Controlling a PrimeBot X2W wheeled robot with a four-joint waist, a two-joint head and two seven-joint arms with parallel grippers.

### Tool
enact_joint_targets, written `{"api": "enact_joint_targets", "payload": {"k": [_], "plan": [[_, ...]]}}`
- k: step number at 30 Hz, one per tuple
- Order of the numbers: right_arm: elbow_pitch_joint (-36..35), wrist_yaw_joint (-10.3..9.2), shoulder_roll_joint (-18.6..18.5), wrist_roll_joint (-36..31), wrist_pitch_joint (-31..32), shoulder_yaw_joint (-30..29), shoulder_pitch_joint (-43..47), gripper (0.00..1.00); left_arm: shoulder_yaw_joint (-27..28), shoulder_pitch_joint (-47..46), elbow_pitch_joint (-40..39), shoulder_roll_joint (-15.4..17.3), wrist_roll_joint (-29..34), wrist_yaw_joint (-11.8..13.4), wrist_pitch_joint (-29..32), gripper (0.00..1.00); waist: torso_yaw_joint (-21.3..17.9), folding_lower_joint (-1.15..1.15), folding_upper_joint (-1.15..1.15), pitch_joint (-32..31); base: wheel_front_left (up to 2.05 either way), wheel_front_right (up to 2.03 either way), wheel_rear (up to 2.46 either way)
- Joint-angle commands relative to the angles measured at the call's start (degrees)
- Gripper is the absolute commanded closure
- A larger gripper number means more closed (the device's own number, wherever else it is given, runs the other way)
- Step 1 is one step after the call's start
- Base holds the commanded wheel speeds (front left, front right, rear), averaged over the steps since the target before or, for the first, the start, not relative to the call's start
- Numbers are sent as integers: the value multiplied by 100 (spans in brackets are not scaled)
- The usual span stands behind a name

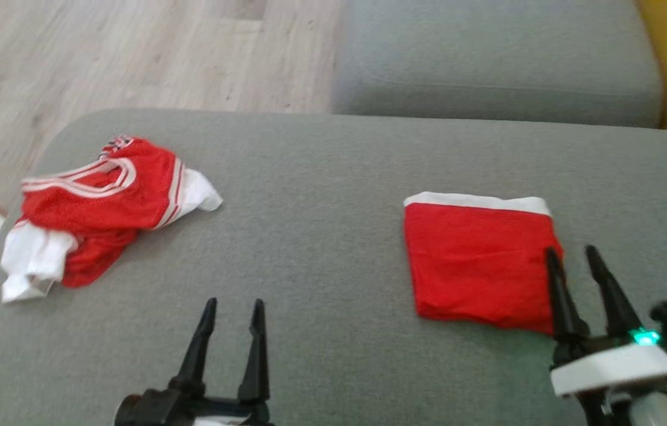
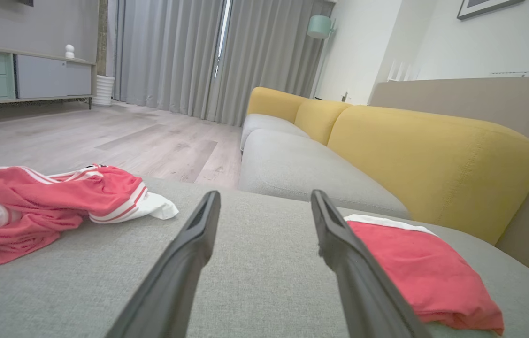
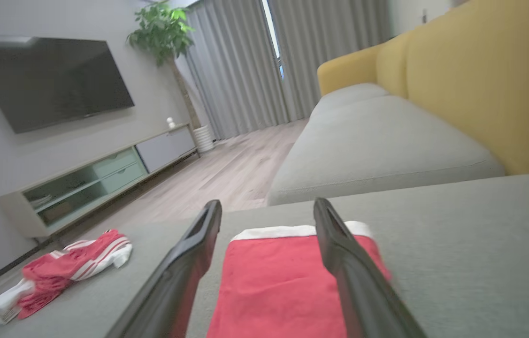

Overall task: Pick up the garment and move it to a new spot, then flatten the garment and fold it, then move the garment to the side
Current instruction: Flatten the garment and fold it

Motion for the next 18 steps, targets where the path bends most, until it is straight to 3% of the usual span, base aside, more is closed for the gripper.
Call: {"api": "enact_joint_targets", "payload": {"k": [1,9,18], "plan": [[-217,37,2,-68,-205,21,-42,0,260,-79,-214,-20,79,59,-37,0,-98,0,0,-71,0,0,0],[317,37,25,-872,-634,-190,569,0,566,362,-223,-20,252,246,-37,0,-287,0,0,-308,0,0,0],[301,37,285,-1222,-643,-385,645,0,737,473,-186,-20,374,241,-37,0,-351,0,0,-379,0,0,0]]}}
